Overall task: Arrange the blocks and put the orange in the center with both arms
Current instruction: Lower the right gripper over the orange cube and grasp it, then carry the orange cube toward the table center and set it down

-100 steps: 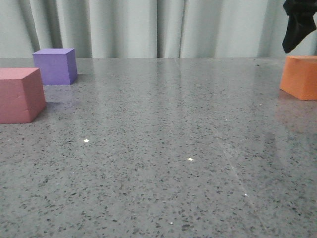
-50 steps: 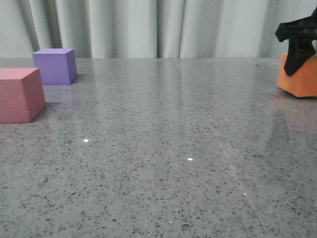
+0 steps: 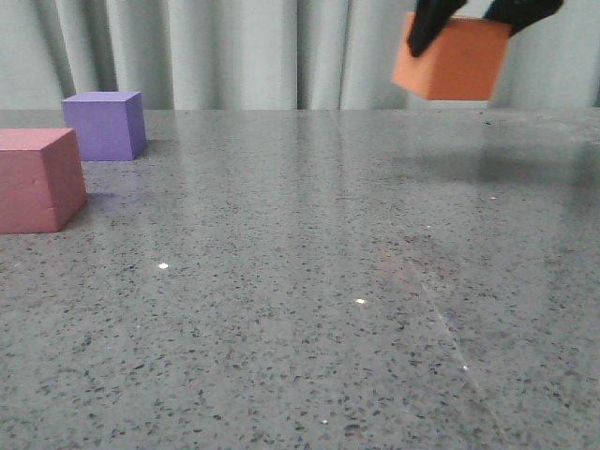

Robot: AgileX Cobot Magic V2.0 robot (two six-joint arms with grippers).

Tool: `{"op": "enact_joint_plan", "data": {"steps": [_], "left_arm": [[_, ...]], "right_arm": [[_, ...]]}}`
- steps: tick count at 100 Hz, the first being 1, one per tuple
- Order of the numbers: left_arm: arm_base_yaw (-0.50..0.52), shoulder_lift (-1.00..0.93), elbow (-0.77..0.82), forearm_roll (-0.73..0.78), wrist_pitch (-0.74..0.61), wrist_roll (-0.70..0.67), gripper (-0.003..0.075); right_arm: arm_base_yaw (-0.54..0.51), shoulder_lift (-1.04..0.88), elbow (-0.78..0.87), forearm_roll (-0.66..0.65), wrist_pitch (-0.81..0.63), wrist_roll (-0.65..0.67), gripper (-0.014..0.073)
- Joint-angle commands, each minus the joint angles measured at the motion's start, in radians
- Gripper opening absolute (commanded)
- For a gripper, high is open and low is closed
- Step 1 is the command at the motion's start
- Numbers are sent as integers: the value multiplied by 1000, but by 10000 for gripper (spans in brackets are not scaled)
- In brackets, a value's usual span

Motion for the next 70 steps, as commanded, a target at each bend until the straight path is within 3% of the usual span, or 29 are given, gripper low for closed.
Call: {"op": "enact_joint_plan", "data": {"steps": [1,36,70], "left_arm": [[-7,-33,55,-8,-84,-6,-19],[-7,-33,55,-8,-83,-6,-19],[-7,-33,55,-8,-83,-6,-19]], "right_arm": [[47,-21,-34,5,-92,79,288],[186,75,-34,-63,-135,355,288],[294,119,-40,-422,-119,734,287]]}}
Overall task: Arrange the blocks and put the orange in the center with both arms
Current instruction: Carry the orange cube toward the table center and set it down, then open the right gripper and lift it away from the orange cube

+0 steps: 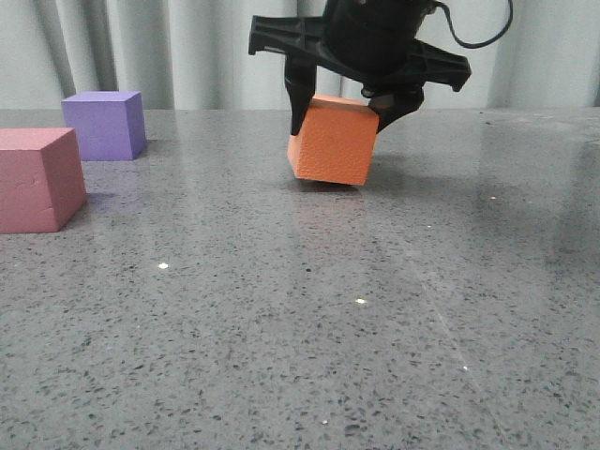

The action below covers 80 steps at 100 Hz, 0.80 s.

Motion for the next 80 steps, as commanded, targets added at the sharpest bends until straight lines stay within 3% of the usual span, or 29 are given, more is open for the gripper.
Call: {"op": "enact_joint_plan", "data": {"steps": [1,26,51,80], "left_arm": [[-7,-33,55,-8,-83,-6,-19],[-7,-33,55,-8,-83,-6,-19],[-7,-33,55,-8,-83,-6,-19],[-7,-33,55,-8,-83,-6,-19]], "right_arm": [[18,-50,-37,-124,-39,107,287],[29,-48,-37,-182,-41,172,316],[29,-48,-37,-180,-59,169,671],[29,-106,-38,-191,-76,164,645]]}}
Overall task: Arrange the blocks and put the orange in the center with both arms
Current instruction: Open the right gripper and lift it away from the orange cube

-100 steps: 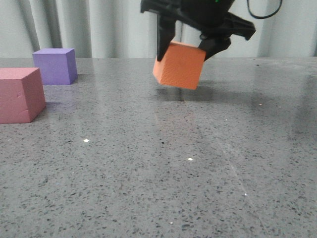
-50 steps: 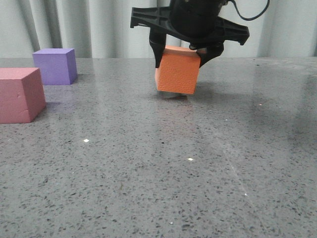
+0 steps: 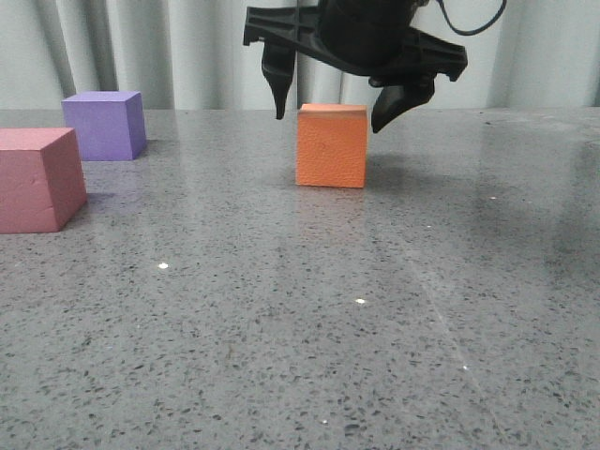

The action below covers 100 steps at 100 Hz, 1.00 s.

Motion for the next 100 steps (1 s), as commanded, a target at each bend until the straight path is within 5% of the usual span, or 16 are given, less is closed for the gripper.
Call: {"op": "enact_joint_plan", "data": {"steps": [1,34,57,71,93,100], "left_arm": [[-7,-33,55,-8,-83,-6,-19],[-7,-33,55,-8,-83,-6,-19],[-7,-33,55,-8,-83,-6,-19],[-7,-33,55,-8,-83,-6,-19],[-7,-33,55,-8,-83,-6,-19],[-7,-33,55,-8,-83,-6,-19]], "right_arm": [[0,-100,-36,-45,-55,-6,645],[-2,-319,-22,-275,61,-128,645],[-4,-493,144,-418,196,-175,608],[-4,-634,316,-430,188,-174,397],[-4,-859,536,-423,188,-173,-74],[-4,-929,575,-408,189,-172,-64]]}}
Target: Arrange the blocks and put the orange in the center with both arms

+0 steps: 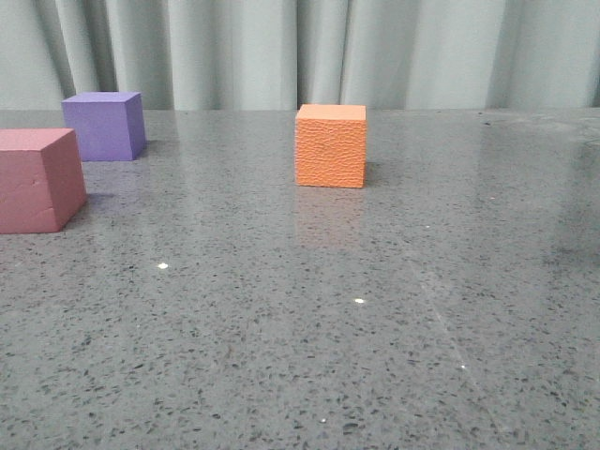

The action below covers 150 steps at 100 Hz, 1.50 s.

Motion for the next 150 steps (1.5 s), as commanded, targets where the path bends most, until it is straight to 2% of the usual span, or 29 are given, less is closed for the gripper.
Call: {"op": "enact_joint_plan", "data": {"steps": [1,11,29,67,92,109,120,135,142,150], "left_arm": [[-7,-33,55,-8,-83,-6,-19],[-7,-33,55,-8,-83,-6,-19],[-7,-33,55,-8,-83,-6,-19],[-7,-33,55,-8,-83,-6,-19],[-7,-33,55,-8,-83,-6,-19],[-7,-33,55,-8,-83,-6,-19],[-7,-33,55,-8,-83,-6,-19],[-7,-33,55,-8,-83,-6,-19],[-7,-33,55,-8,-83,-6,-19],[-7,-33,55,-8,-83,-6,-19]], "right_arm": [[-4,-101,23,-39,-29,-7,-65],[-4,-191,41,5,3,-7,-67],[-4,-297,41,5,14,-7,-67],[-4,-318,65,-29,15,-8,-67],[-8,-393,229,-2,-106,-9,-67],[-103,-527,352,143,-220,-72,-67],[-215,-620,444,263,-325,-222,-67],[-382,-735,588,510,-528,-488,-67],[-452,-784,650,620,-601,-560,-67],[-516,-830,710,661,-662,-567,-67]]}}
